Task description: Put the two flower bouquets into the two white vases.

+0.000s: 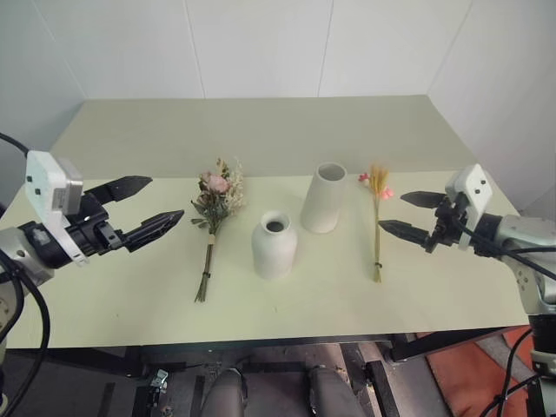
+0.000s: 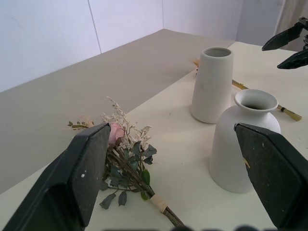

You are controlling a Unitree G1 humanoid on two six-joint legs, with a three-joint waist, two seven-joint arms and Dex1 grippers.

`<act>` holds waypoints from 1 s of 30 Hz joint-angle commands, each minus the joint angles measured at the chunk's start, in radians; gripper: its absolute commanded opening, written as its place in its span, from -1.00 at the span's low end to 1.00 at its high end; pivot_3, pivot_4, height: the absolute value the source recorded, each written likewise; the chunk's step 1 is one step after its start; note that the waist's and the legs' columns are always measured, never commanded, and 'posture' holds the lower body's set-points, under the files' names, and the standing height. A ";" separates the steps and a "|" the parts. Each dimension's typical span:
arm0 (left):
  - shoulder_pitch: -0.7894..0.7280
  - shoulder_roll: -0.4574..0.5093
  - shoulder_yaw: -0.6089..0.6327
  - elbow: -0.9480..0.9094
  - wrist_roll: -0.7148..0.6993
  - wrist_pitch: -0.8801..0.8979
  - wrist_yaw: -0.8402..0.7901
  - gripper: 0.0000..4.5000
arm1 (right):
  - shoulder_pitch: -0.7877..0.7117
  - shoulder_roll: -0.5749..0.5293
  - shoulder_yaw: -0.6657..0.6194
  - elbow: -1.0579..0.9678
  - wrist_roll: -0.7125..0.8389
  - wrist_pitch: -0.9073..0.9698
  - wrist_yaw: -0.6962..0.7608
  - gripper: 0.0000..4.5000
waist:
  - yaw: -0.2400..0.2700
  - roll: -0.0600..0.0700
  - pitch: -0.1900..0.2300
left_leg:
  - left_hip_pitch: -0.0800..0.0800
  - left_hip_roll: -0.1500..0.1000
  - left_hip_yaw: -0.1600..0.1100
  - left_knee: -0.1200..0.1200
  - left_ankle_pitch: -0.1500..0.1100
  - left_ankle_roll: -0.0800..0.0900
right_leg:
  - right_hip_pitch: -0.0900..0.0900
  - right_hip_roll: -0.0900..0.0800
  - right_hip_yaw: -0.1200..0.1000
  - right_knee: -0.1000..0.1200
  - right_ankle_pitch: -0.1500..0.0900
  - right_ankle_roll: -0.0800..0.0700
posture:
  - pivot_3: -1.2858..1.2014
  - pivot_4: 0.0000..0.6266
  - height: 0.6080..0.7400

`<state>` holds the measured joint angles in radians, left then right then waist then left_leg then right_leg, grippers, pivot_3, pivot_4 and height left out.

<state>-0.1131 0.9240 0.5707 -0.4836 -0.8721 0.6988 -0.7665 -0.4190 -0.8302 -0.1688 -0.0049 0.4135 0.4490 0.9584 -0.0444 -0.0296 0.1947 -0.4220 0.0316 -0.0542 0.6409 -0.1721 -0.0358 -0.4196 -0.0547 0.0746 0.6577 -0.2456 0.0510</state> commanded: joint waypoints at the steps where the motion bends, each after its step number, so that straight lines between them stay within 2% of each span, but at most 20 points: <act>1: -0.022 0.004 0.007 -0.016 -0.012 -0.012 0.004 0.99 | -0.004 -0.017 -0.035 -0.036 0.009 0.003 -0.007 1.00 | 0.000 0.000 0.000 | 0.000 0.000 0.000 0.000 0.000 0.000 | 0.000 0.000 0.000 0.000 0.000 0.000 | 0.03 -0.52 1.00; 6: -0.031 0.009 0.005 -0.011 -0.015 -0.015 -0.009 0.99 | -0.002 -0.035 -0.038 -0.032 0.003 0.025 -0.019 1.00 | 0.000 0.000 0.000 | 0.000 0.000 0.000 0.000 0.000 0.000 | 0.000 0.000 0.000 0.000 0.000 0.000 | 0.03 -0.52 1.00; 11: -0.046 0.024 -0.001 -0.001 -0.015 -0.019 -0.042 0.99 | -0.058 -0.055 0.001 -0.027 0.016 0.191 -0.046 1.00 | -0.001 0.000 0.000 | 0.000 0.000 0.000 0.000 0.000 0.000 | 0.000 0.000 0.000 0.000 0.000 0.000 | 0.03 -0.52 1.00; 14: -0.064 0.026 0.003 0.022 -0.012 -0.023 -0.058 0.99 | -0.191 -0.078 0.067 0.033 0.029 0.462 -0.068 1.00 | -0.005 0.000 0.000 | 0.000 0.000 0.000 0.000 0.000 0.000 | 0.000 0.000 0.000 0.001 0.000 0.000 | 0.03 -0.52 1.00; 19: -0.074 0.023 -0.004 0.027 -0.006 -0.027 -0.068 0.99 | -0.397 -0.037 0.190 0.195 -0.035 0.728 -0.146 1.00 | -0.006 0.000 0.000 | 0.000 0.001 0.001 0.000 0.000 0.000 | -0.001 0.001 0.000 0.000 0.001 -0.002 | 0.03 -0.52 1.00; 24: -0.076 0.016 -0.006 0.018 -0.001 -0.027 -0.064 0.99 | -0.496 -0.014 0.330 0.288 -0.083 0.783 -0.129 1.00 | -0.002 0.000 0.000 | -0.002 0.001 0.001 0.000 0.000 0.000 | -0.003 0.001 0.000 -0.001 0.001 -0.003 | 0.03 -0.52 1.00; 30: -0.061 0.006 0.009 0.001 -0.004 -0.027 -0.050 0.99 | -0.571 0.067 0.415 0.443 -0.156 0.800 -0.176 1.00 | -0.002 0.000 0.000 | -0.002 0.001 0.001 0.000 0.000 0.000 | -0.002 0.001 0.000 -0.001 0.001 -0.002 | 0.03 -0.52 1.00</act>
<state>-0.1756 0.9314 0.5504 -0.4559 -0.8695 0.6947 -0.8219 -0.9610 -0.7607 0.2418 0.4221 0.2816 1.2443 0.7952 -0.0467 -0.0295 0.1948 -0.4239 0.0327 -0.0536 0.6408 -0.1721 -0.0358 -0.4221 -0.0538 0.0749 0.6572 -0.2444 0.0494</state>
